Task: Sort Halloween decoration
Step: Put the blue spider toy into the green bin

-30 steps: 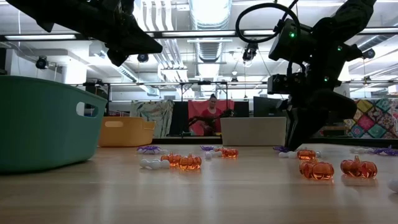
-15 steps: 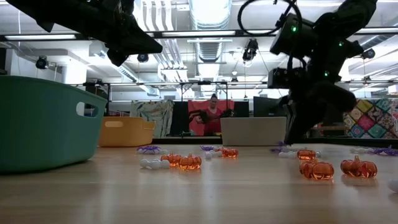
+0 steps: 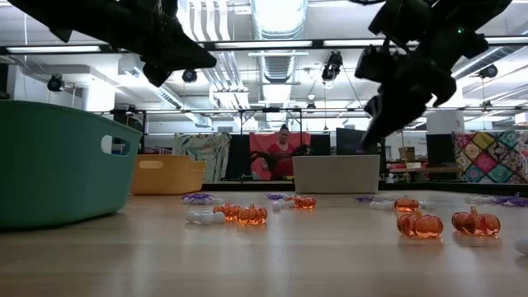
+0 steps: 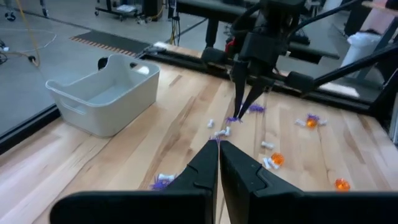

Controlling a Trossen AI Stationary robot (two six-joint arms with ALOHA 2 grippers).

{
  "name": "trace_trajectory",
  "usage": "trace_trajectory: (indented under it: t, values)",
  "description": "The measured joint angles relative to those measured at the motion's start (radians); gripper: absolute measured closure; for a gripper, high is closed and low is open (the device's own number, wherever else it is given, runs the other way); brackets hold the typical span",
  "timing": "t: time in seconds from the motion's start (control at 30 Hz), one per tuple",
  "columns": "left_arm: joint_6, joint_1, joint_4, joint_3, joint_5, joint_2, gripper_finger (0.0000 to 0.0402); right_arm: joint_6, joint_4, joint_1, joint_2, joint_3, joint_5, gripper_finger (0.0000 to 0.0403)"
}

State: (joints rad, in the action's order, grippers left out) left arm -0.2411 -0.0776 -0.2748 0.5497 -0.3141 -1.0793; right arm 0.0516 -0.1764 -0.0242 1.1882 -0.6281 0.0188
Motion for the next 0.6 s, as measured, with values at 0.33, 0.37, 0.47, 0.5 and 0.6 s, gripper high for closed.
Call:
trace_trajectory:
  t: [0.33, 0.37, 0.47, 0.5, 0.6]
  values:
    - [0.141, -0.004, 0.049, 0.116, 0.010, 0.031, 0.0402, -0.050, 0.340, 0.000, 0.051, 0.000, -0.079, 0.0394]
    - [0.153, -0.004, 0.071, 0.131, 0.011, 0.038, 0.0402, -0.053, 0.379, 0.000, 0.061, 0.000, -0.080, 0.0394]
    - [0.174, -0.006, 0.139, 0.170, 0.010, 0.051, 0.0402, -0.063, 0.486, 0.000, 0.090, 0.000, -0.102, 0.0394]
    - [0.179, -0.007, 0.162, 0.177, 0.011, 0.058, 0.0402, -0.067, 0.524, 0.000, 0.103, 0.000, -0.105, 0.0394]
    - [0.181, -0.011, 0.185, 0.191, 0.011, 0.083, 0.0402, -0.066, 0.626, 0.000, 0.140, -0.001, -0.121, 0.0394]
